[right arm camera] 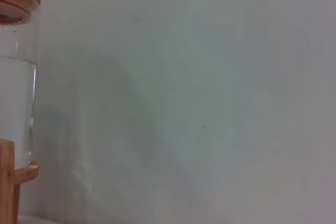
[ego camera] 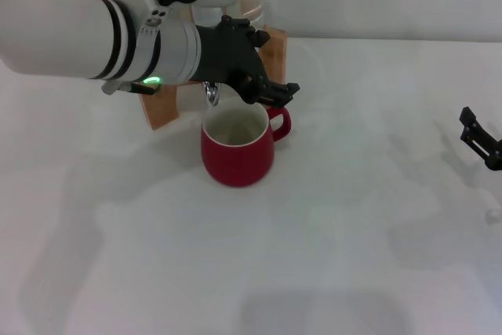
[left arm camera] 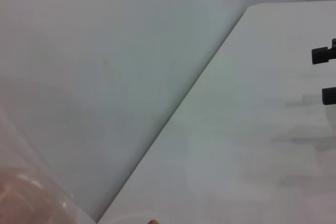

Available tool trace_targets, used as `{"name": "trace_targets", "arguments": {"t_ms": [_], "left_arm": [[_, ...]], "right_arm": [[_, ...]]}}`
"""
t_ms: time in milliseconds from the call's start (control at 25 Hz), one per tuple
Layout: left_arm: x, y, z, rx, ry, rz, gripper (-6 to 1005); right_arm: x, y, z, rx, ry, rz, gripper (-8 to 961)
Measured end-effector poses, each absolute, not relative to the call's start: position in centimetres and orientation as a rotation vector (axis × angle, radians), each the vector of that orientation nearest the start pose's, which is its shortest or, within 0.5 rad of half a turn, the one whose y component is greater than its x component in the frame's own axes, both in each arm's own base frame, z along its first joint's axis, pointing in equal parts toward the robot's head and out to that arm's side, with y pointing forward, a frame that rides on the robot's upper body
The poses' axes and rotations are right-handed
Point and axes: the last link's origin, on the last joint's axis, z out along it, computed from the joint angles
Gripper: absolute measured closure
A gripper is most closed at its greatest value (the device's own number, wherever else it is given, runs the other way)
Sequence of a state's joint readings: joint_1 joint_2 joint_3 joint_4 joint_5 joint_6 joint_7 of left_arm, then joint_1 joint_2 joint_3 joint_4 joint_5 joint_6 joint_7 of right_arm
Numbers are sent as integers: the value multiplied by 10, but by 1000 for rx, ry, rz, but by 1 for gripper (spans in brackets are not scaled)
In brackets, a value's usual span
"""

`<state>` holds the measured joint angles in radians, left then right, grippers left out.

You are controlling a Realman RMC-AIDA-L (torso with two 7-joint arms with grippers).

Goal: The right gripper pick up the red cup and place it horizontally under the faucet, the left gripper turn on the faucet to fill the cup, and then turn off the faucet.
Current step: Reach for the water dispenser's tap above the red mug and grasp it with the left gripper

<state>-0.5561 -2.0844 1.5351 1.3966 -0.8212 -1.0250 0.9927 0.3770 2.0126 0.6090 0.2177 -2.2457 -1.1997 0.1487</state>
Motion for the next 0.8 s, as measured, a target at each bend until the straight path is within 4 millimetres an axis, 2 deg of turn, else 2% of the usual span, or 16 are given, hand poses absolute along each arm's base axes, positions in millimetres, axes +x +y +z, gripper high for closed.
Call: {"name": "trace_targets", "arguments": {"t_ms": [800], "left_arm": [[-115, 384, -23, -2614, -164, -8, 114]], "right_arm": [[332, 310, -20, -1766, 468, 684, 88]]}}
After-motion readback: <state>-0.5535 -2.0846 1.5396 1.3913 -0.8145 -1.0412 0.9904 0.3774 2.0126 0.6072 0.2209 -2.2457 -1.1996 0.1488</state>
